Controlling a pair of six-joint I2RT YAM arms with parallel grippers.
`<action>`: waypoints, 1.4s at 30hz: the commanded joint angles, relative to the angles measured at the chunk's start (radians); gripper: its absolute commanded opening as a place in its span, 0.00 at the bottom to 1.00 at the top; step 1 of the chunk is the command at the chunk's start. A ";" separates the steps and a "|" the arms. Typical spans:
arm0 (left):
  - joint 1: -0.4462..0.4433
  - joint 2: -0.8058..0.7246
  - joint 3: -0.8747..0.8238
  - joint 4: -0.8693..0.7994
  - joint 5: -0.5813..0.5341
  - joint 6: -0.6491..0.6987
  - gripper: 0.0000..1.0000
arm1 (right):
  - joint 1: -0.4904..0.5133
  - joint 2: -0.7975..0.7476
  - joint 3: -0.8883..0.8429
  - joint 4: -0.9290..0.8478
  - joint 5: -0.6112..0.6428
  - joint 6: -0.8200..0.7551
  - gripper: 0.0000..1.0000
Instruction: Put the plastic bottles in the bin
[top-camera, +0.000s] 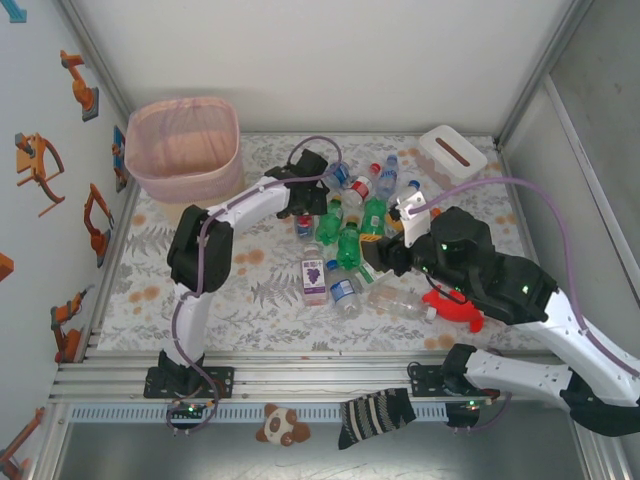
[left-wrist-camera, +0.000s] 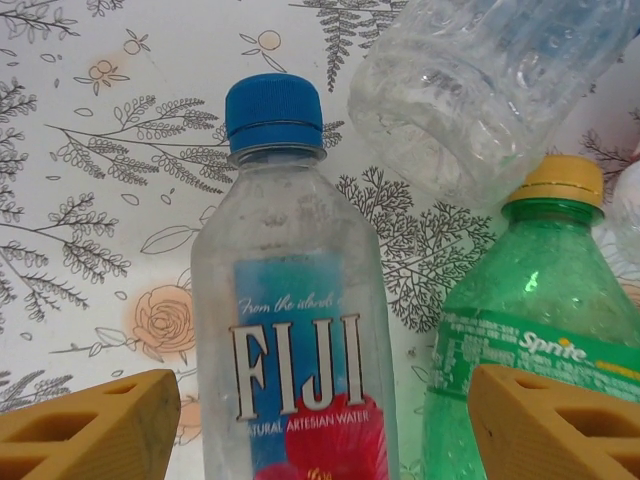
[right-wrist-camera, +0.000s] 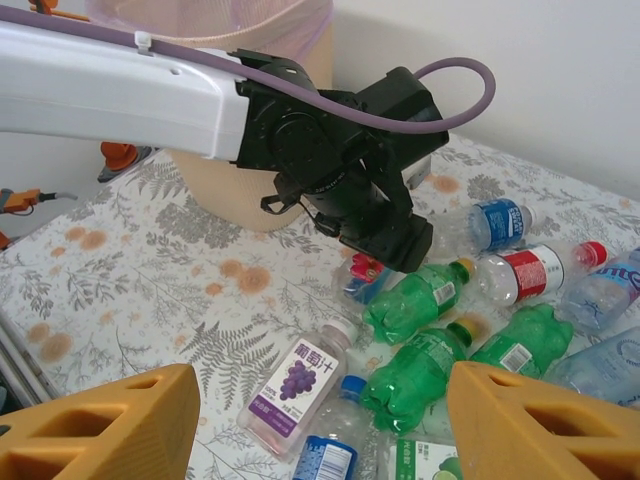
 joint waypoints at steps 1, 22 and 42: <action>0.016 0.022 0.027 -0.038 -0.014 -0.016 0.76 | 0.006 -0.018 0.017 -0.009 0.029 0.017 0.66; 0.031 0.057 0.009 -0.021 0.040 -0.015 0.63 | 0.008 -0.011 0.010 0.004 0.020 0.027 0.66; 0.030 -0.074 0.003 -0.048 0.010 0.032 0.57 | 0.007 -0.026 -0.005 0.008 0.028 0.027 0.66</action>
